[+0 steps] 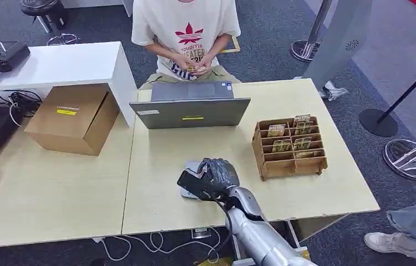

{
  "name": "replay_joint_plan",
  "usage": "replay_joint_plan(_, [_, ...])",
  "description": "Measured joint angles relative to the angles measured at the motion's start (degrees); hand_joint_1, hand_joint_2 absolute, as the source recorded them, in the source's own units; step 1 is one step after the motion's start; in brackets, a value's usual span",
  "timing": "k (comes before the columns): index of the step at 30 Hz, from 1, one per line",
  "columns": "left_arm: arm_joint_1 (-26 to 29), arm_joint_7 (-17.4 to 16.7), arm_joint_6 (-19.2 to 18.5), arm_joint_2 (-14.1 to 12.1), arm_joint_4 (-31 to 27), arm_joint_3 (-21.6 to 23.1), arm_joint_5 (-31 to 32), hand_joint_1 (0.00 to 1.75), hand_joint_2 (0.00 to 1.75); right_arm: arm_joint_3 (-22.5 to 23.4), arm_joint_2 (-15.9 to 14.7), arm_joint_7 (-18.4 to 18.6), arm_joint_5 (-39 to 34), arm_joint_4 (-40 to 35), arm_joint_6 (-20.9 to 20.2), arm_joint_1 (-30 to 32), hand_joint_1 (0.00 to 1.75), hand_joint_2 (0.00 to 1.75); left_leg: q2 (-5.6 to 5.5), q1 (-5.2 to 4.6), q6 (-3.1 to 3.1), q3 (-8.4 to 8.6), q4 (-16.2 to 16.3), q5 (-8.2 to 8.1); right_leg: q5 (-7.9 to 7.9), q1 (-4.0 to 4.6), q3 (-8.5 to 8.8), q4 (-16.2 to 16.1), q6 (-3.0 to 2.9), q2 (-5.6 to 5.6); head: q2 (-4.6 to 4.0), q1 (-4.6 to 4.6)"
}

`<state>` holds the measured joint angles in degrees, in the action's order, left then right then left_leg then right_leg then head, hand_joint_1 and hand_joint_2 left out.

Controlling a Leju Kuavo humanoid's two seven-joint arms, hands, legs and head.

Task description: Pass the card to the sensor for recognition and then transmit it.

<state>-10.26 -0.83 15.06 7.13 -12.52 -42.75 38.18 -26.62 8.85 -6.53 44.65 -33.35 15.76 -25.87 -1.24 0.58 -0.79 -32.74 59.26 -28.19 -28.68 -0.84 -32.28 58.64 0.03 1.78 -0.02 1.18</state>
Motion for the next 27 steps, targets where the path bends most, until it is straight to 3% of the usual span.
replay_joint_plan(27, [0.01, 0.09, 0.63, 0.0, 0.0, 0.0, -0.33, 0.0, 0.0, 0.18, 0.72, 0.11, -0.52, 1.18, 1.38, -0.26, 1.75, 1.75, 0.0, 0.0, 0.0, 0.0, 0.0, 0.0, 0.0, 0.0, 0.0, 0.0, 0.0, 0.0, 0.0, 0.0])
